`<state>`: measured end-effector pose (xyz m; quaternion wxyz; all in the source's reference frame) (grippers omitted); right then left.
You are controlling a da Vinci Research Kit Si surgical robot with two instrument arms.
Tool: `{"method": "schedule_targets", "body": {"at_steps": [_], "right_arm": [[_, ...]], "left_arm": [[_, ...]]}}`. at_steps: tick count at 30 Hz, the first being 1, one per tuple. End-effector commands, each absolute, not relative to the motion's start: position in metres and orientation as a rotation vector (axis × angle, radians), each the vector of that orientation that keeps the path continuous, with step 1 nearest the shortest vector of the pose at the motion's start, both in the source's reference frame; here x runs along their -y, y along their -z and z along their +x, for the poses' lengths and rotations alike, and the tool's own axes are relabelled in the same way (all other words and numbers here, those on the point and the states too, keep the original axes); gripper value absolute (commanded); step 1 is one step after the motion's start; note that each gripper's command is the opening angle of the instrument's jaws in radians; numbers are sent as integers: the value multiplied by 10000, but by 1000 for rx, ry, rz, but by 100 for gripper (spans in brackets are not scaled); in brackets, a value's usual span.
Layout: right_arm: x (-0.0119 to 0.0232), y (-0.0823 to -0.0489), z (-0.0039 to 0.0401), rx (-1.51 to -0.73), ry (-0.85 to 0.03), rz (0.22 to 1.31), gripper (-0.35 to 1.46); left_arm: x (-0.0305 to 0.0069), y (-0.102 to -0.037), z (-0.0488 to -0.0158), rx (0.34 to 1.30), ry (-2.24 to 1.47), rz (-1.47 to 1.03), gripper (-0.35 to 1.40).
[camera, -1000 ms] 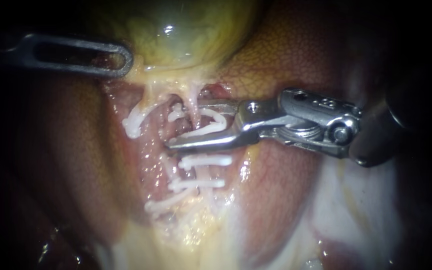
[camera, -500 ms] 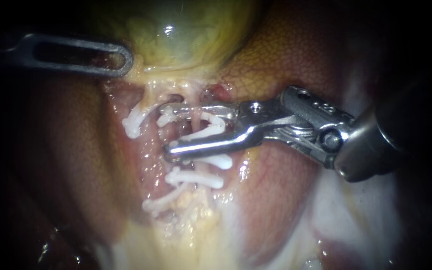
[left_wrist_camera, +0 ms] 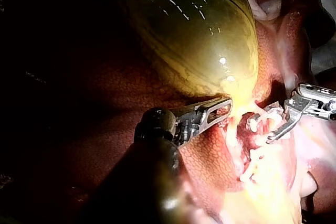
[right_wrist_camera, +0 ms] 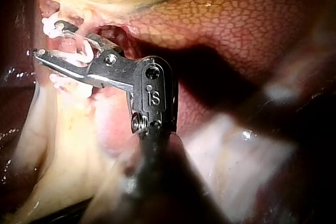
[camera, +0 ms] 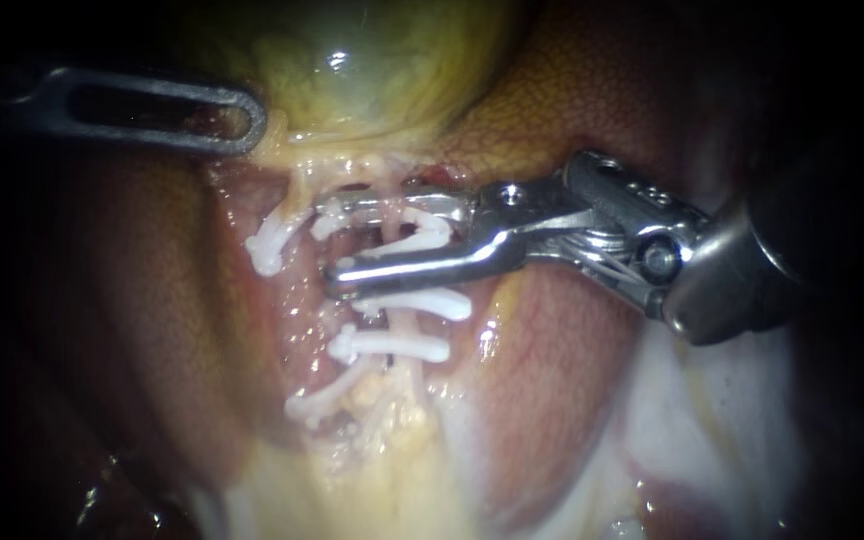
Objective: Clipping third clip right tube
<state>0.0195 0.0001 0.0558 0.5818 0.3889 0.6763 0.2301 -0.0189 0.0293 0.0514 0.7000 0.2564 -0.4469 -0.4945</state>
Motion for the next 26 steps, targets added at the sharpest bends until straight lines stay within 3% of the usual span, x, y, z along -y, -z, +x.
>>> {"method": "schedule_targets", "body": {"at_steps": [1,7,26], "right_arm": [[-1,-558,194,-1573,-550,923,-1],[-1,-558,192,-1566,-561,938,-35],[0,-562,190,-1552,-588,964,-35]], "left_arm": [[-293,-514,-189,995,1102,571,-35],[-293,-514,-189,995,1102,571,-35],[-293,-514,-190,996,1101,571,-35]]}}
